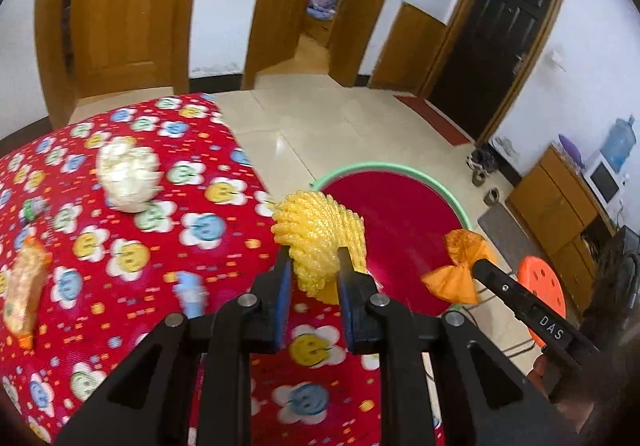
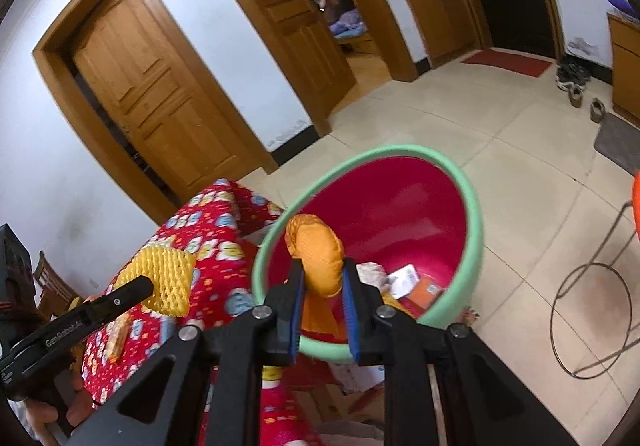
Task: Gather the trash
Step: 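Open the right tool to drop the orange cloth into the bucket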
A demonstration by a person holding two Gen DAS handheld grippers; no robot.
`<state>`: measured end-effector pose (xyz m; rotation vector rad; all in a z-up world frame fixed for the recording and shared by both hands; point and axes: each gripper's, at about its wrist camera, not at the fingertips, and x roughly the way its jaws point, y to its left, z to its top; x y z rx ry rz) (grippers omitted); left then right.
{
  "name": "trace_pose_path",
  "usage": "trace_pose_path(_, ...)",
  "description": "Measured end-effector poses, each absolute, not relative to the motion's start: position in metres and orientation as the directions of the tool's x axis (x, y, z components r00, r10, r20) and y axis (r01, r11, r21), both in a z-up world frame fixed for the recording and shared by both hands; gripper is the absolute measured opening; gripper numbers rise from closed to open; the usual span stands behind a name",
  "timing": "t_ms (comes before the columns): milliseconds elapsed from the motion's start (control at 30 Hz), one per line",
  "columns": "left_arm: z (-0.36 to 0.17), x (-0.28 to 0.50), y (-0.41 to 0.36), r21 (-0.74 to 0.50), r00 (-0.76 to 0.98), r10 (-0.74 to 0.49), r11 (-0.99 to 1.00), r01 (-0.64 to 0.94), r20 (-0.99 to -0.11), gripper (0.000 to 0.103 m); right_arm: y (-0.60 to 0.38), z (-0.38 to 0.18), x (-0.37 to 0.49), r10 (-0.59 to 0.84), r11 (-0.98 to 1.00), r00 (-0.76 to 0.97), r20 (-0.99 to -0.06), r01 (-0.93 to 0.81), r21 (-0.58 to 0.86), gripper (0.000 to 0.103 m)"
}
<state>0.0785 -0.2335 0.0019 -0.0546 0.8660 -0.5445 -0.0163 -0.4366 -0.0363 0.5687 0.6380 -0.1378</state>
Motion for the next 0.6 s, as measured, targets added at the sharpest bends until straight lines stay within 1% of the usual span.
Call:
trace_pose_path(267,-0.013,0.085,-0.275,-0.236,0.477,-0.472,0.849,0.474,-0.741,0.020,-0.463,-0.053,-0.017,0.028,0.810,0.778,-0.627,0.350,0.471,0.023)
trace_pose_path(333,-0.016,0.085,-0.282,-0.229,0.471,-0.468,0.848,0.478,-0.748,0.020,-0.467,-0.055,-0.018,0.028,0.807,0.779,-0.627,0.352,0.474,0.028)
trace_pose_path(400,-0.018,0.087,-0.286,-0.225,0.466,-0.465,0.847,0.482,-0.753,0.020,-0.469,-0.057,-0.019,0.031,0.805,0.780,-0.625,0.351,0.478,0.037)
trace_pose_path(433,-0.019,0.086,-0.287,-0.223,0.465,-0.464,0.846,0.483,-0.754,0.021,-0.471,-0.057,-0.020,0.031,0.803,0.782,-0.622,0.351,0.482,0.038)
trace_pose_path(467,-0.020,0.086,-0.289,-0.220,0.465,-0.462,0.847,0.484,-0.756,0.023,-0.472,-0.057,-0.020,0.031,0.802,0.783,-0.621,0.352,0.483,0.039)
trace_pose_path(600,-0.020,0.085,-0.291,-0.216,0.466,-0.457,0.850,0.481,-0.758,0.041,-0.475,-0.056,-0.022,0.029,0.797,0.788,-0.615,0.353,0.491,0.045)
